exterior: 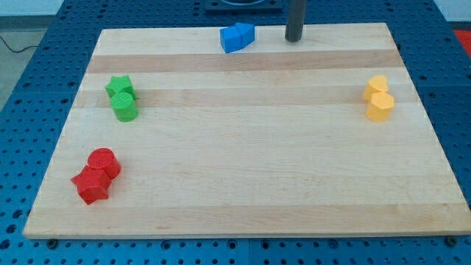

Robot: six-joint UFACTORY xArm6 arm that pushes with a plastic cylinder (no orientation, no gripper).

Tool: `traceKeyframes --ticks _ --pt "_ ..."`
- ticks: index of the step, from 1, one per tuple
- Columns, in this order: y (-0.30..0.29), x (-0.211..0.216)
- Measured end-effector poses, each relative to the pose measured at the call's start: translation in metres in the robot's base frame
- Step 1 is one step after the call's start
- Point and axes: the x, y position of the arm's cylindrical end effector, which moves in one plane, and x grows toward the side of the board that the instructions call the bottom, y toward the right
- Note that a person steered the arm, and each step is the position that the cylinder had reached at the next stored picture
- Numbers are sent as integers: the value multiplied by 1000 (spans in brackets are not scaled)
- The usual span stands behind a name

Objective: Separate the blue cube from the blue triangle

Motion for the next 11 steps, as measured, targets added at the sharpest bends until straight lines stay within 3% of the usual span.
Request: traceKeyframes --ticks 2,4,5,6,7,9,11 --pt "-70 -7" --pt "-123 32" --pt "-107 31" --pt "-42 30" --pt "-23 51" --pt "-90 57" --pt "-105 85"
